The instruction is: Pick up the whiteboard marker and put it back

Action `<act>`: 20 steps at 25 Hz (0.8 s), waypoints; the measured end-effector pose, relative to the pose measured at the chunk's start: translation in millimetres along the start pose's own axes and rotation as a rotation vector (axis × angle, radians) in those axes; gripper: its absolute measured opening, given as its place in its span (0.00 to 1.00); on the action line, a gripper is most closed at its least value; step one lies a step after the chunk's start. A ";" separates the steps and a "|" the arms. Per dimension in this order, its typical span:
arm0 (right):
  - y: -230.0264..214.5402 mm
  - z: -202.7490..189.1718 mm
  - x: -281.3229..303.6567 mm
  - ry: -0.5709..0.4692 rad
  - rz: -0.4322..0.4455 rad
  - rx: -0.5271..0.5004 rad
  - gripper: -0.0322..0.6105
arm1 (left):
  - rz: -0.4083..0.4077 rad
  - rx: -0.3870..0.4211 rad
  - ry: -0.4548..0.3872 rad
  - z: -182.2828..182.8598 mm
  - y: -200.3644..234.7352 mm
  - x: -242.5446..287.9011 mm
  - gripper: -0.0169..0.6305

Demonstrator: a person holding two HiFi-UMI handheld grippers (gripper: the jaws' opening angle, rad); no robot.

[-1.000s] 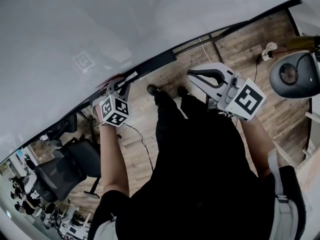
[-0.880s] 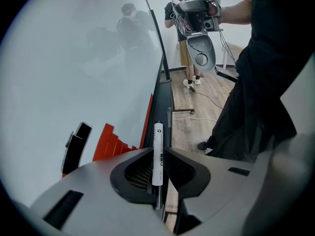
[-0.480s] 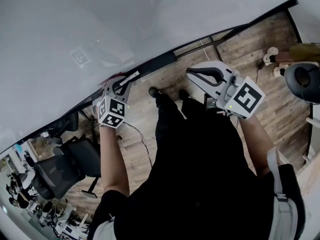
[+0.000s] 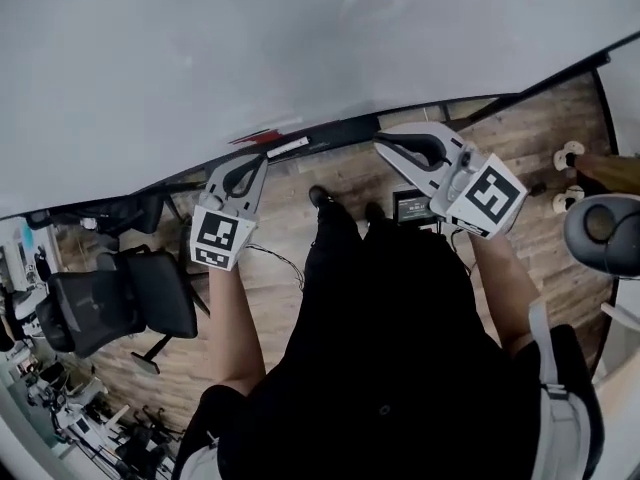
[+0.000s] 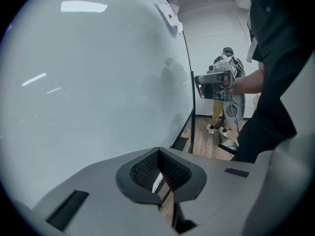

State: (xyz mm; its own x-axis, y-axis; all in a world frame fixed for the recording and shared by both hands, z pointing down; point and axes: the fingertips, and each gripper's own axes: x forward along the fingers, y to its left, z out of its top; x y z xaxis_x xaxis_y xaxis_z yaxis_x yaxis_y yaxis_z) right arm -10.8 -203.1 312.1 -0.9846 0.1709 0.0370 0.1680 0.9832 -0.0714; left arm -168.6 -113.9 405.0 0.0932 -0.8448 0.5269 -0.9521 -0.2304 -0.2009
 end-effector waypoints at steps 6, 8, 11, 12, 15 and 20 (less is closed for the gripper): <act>21.9 14.6 14.9 -0.004 0.122 -0.047 0.08 | 0.090 -0.190 -0.189 26.0 -2.4 -64.3 0.05; 31.8 17.1 24.2 -0.011 0.163 -0.060 0.08 | 0.133 -0.239 -0.266 33.9 -0.6 -87.7 0.05; 46.3 14.3 37.2 -0.022 0.225 -0.055 0.08 | 0.172 -0.301 -0.393 46.8 -2.2 -119.8 0.05; 50.3 11.2 41.2 -0.021 0.245 -0.049 0.08 | 0.181 -0.322 -0.438 50.0 -4.1 -128.7 0.05; 66.7 -0.8 51.5 0.006 0.310 -0.036 0.08 | 0.204 -0.391 -0.504 50.3 -17.0 -144.1 0.05; 87.9 -11.2 60.2 0.039 0.389 -0.036 0.08 | 0.184 -0.424 -0.536 50.5 -43.6 -144.3 0.05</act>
State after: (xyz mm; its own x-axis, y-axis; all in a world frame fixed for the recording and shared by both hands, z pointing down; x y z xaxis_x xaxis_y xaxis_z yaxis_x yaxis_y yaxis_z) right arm -54.7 -105.7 319.2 -0.8444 0.5332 0.0522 0.5308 0.8458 -0.0528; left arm -125.8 -6.4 296.1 -0.0533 -0.9985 0.0146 -0.9874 0.0549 0.1484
